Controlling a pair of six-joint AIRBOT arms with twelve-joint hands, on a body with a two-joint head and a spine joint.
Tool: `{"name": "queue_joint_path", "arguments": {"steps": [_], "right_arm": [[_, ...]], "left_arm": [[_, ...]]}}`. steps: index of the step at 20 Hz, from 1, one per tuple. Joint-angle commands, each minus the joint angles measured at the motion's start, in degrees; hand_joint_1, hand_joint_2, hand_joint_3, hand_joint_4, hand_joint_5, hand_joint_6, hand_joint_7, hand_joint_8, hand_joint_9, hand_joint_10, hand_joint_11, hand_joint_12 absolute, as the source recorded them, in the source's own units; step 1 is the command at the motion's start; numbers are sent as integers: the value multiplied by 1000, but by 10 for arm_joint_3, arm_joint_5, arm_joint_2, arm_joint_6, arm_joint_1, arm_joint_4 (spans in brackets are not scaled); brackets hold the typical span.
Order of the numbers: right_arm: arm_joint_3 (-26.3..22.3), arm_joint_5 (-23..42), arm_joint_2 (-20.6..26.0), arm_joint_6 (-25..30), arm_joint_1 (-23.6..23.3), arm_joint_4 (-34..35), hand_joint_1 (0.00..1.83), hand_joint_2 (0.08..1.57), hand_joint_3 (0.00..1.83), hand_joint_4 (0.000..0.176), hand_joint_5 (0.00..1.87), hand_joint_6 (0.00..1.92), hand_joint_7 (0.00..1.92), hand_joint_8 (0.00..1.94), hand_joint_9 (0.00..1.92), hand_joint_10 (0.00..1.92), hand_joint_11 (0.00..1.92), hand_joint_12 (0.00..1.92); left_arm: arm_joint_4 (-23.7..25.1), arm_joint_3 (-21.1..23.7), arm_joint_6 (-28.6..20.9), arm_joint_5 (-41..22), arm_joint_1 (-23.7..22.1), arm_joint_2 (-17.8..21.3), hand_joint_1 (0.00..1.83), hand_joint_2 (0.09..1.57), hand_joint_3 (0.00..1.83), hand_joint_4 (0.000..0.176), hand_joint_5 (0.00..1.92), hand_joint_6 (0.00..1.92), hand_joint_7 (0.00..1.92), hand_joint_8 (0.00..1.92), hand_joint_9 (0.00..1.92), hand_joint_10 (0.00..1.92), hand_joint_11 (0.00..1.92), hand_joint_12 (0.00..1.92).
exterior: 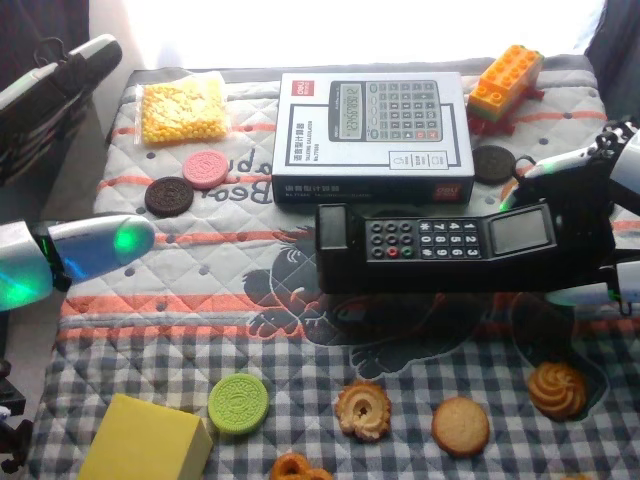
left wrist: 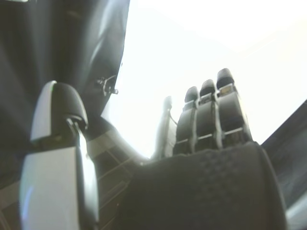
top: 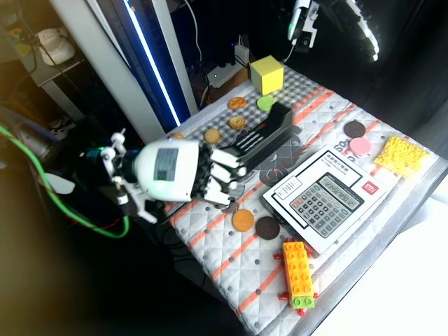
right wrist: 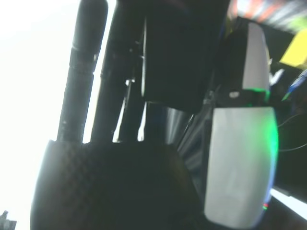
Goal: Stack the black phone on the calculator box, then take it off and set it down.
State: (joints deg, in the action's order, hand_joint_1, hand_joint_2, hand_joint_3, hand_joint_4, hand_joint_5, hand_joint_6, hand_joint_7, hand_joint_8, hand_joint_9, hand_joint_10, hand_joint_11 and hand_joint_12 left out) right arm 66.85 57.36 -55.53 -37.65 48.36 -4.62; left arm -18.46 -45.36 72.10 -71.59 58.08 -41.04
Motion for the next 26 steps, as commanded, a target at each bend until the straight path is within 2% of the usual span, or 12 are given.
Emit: {"name": "queue_joint_path", "arguments": {"steps": [1,6,7,8,10,12,16,21,23,24,25,26], "right_arm": [[0,70,6,8,0,17,1286,1074,0,0,957,850,1218,748,1493,32,1145,856],[9,28,-3,8,10,11,1219,1125,2,0,874,1130,1070,853,1254,1,1006,700],[8,27,-4,10,13,7,1205,1112,0,0,750,427,871,325,1072,0,831,631],[8,27,-4,15,15,4,1113,1061,0,0,565,111,617,76,720,0,574,482],[6,27,-5,26,19,-3,706,995,0,130,165,4,164,2,201,0,138,271],[1,35,-4,27,19,-4,620,932,0,174,6,0,6,0,9,0,5,25],[-23,113,15,31,36,9,468,890,0,176,0,0,0,0,0,0,0,0],[-64,295,51,25,114,89,478,946,11,153,0,0,0,0,0,0,0,0],[-79,372,60,24,157,126,700,1001,10,165,0,0,0,0,0,0,26,11],[-84,396,62,24,165,131,774,966,0,155,0,0,0,0,7,2,6,2],[-87,413,64,24,167,132,672,1017,14,158,0,0,0,0,1,0,0,0],[-89,430,65,23,167,131,669,1067,11,128,2,0,0,0,28,4,2,1]], "left_arm": [[3,-5,-7,-73,-3,1,723,966,9,119,93,4,47,1,27,1,89,53],[3,-10,-22,-72,-2,-2,699,934,0,146,101,4,39,0,9,0,79,52],[3,-11,-26,-73,-2,-3,713,929,0,145,113,8,47,3,13,2,85,56],[3,-12,-28,-73,-1,-4,729,923,0,151,112,6,51,4,13,2,83,57],[3,-12,-30,-75,0,-4,745,919,0,162,117,6,48,2,5,0,74,56],[3,-14,-38,-79,2,-4,676,927,0,155,88,0,25,0,0,0,64,55],[9,-22,-80,-108,13,-3,707,942,1,164,58,2,61,14,41,14,62,67],[22,-22,-128,-170,27,-3,560,925,2,100,0,0,123,0,142,1,0,636],[24,-23,-153,-197,34,-4,397,1075,13,54,0,0,107,0,153,1,0,781],[25,-24,-164,-208,37,-6,328,1133,13,32,0,0,85,0,128,1,0,687],[25,-27,-182,-222,41,-8,308,1119,3,44,0,0,62,5,65,17,0,388],[25,-32,-202,-236,45,-11,308,1096,0,43,0,0,87,8,60,14,0,231]]}}
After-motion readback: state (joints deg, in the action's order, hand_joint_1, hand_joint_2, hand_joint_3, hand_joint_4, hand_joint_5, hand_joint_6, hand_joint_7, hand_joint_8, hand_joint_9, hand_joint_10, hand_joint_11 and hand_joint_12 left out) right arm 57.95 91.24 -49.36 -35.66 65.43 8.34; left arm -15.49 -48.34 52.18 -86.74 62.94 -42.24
